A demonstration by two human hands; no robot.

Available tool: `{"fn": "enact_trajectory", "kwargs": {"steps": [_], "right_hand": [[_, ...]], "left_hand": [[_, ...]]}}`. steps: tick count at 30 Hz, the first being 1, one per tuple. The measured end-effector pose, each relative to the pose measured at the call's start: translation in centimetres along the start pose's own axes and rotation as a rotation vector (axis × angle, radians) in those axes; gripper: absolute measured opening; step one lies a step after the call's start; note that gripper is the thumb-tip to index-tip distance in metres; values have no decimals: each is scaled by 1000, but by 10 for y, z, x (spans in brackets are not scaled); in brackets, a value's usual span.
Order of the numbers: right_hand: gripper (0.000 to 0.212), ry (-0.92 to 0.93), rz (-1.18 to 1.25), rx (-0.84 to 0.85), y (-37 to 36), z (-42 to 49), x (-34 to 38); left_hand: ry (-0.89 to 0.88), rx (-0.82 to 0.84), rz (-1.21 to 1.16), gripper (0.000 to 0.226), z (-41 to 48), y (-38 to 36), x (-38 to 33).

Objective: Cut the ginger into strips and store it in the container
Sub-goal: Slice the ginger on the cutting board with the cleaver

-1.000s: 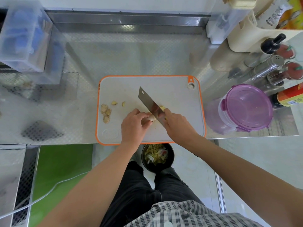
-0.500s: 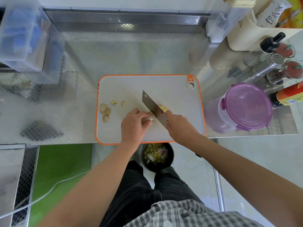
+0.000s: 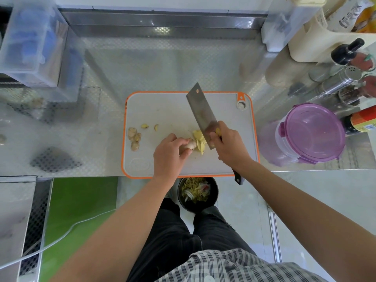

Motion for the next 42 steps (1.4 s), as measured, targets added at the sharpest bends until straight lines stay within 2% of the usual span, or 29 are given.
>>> {"fn": "enact_trajectory", "kwargs": {"steps": [7, 11, 16, 21, 23, 29, 35, 42], "right_hand": [[17, -10, -44, 54, 1, -18, -10], [9, -2, -16, 15, 5, -19, -10], [10, 47, -98, 91, -11, -34, -10], [6, -7, -89, 129, -23, -37, -13], [11, -31, -103, 148, -25, -31, -18], [6, -27, -66, 75, -11, -15, -14], [10, 74, -134, 120, -13, -29, 6], [21, 59, -224, 183, -25, -33, 15]], "left_hand": [[-7, -13, 32, 22, 0, 0, -3], [-19, -1, 80, 20, 2, -1, -7], [39, -44, 5, 21, -1, -2, 2], [58, -42, 24, 24, -2, -1, 3], [66, -58, 34, 23, -3, 2, 6], [-43, -35, 21, 26, -6, 5, 7], [-12, -53, 30, 25, -6, 3, 2], [-7, -73, 45, 21, -8, 6, 9]]}}
Point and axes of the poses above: each hand's wrist, its own z-axis towards the middle knuckle, its own y-axis out of the back of the hand, x = y × z, the point moved 5 cm from there along z, towards the middle knuckle, and after that the axes turned 8 degrees about z, right-handed, at the moved point
